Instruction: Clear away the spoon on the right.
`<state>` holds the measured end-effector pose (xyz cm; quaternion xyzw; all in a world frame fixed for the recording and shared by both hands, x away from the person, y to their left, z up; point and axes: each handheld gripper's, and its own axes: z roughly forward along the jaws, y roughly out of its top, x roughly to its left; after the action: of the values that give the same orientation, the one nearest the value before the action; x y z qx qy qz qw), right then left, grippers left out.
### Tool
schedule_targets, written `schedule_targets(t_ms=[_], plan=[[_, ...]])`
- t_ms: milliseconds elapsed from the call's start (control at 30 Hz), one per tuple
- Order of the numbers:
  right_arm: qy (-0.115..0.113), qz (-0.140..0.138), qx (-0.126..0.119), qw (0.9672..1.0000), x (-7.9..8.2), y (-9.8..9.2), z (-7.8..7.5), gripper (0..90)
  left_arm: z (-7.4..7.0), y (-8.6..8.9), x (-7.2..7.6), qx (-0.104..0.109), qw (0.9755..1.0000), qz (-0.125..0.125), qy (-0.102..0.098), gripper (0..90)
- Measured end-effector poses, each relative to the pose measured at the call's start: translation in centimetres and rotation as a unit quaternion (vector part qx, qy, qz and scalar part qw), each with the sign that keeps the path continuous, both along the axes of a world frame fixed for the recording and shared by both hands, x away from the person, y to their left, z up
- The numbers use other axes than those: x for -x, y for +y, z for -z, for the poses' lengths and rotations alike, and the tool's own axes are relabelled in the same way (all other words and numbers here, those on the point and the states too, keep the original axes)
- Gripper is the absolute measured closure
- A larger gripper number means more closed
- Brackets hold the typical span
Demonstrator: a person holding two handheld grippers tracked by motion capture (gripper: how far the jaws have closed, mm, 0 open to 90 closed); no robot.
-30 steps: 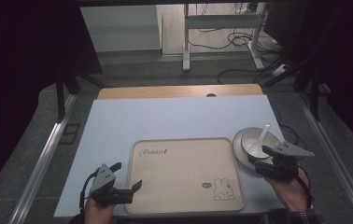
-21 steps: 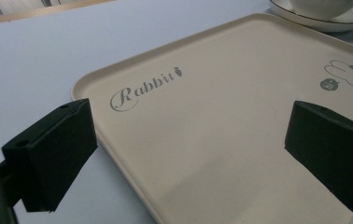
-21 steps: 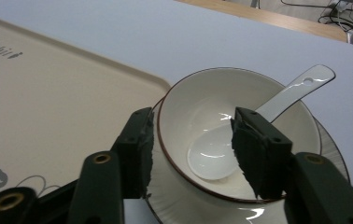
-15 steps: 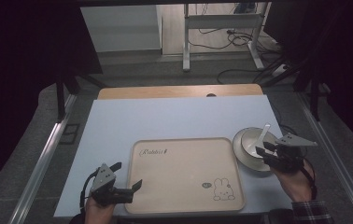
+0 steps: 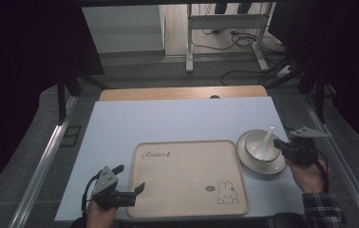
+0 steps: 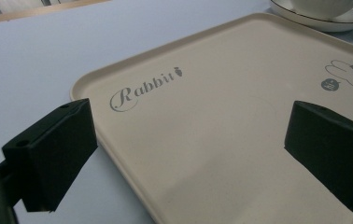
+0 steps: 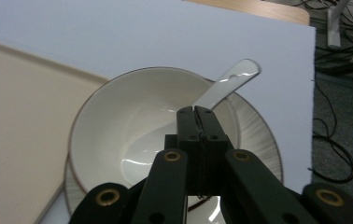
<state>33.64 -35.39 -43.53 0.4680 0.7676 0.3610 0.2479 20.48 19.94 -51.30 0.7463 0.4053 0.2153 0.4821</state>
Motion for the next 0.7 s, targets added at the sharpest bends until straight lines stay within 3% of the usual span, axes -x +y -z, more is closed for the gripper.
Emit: schedule_targets(t_ms=[300, 700], plan=[[0.011, 0.032, -0.003, 0.9994, -2.3, -1.5, 0.2, 90.0, 0.0, 0.0, 0.0, -0.001, 1.0000, 0.000, 0.000, 2.2], [0.027, 0.060, 0.016, 0.9977, -5.3, -1.3, 1.1, 90.0, 0.0, -0.1, 0.0, -0.003, 1.0000, 0.000, 0.001, 2.3]])
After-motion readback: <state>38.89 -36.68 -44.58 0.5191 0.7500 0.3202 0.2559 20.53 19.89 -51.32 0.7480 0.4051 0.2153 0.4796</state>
